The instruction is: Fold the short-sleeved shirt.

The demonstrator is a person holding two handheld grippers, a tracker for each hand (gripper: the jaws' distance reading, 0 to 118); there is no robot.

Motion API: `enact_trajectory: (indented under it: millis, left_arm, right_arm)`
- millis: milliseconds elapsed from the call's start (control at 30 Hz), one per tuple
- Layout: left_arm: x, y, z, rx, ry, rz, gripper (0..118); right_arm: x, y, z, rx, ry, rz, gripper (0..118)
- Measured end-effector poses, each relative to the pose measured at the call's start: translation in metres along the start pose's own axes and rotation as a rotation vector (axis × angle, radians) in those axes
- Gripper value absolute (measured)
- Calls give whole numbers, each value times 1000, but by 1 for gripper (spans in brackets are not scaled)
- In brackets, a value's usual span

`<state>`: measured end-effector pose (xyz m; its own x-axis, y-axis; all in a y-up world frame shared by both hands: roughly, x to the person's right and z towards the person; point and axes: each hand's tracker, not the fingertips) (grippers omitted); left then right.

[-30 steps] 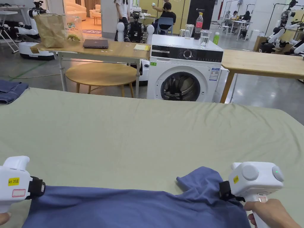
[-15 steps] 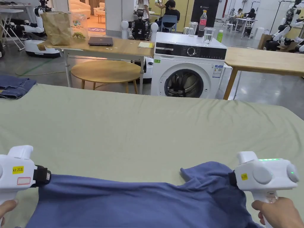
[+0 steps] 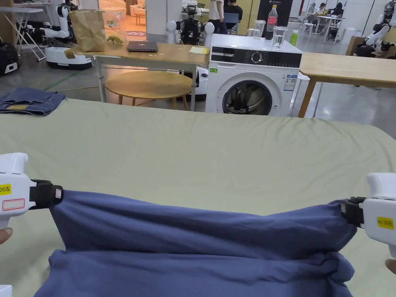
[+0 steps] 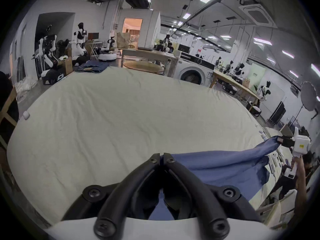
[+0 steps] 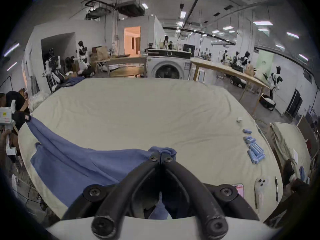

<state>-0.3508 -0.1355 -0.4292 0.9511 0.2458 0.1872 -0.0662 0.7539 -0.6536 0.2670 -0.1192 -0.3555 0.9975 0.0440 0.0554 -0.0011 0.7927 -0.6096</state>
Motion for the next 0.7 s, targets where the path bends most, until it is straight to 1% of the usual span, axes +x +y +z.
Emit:
enact_trajectory:
  millis: [167,233,333,433,533,600,700]
  left_arm:
    - [-2,-31,25,9,-15,-19,0]
    - [-4,-47,31,1,-20,-6,0]
    - [-8,-76,33,-37,-30,17,0]
    - [-8,-106,26,-111,11,-13,0]
    - [-10,-131,15,-170,21,-10,0]
    - [-12,-142,6,-208,31,-4,0]
    - [-11,-151,-1,-236,53,-32,0]
  right_arm:
    - [1,-31,35,3,-5,1,0]
    - [10,-45,39,-12,-10,-15,0]
    - [10,-71,44,-63,-10,-29,0]
    - [9,-99,40,-112,-14,-31,0]
    - [10,-125,28,-178,-18,-43,0]
    - [11,-137,17,-220,-26,-49,0]
    - [10,-150,5,-256,-23,-50,0]
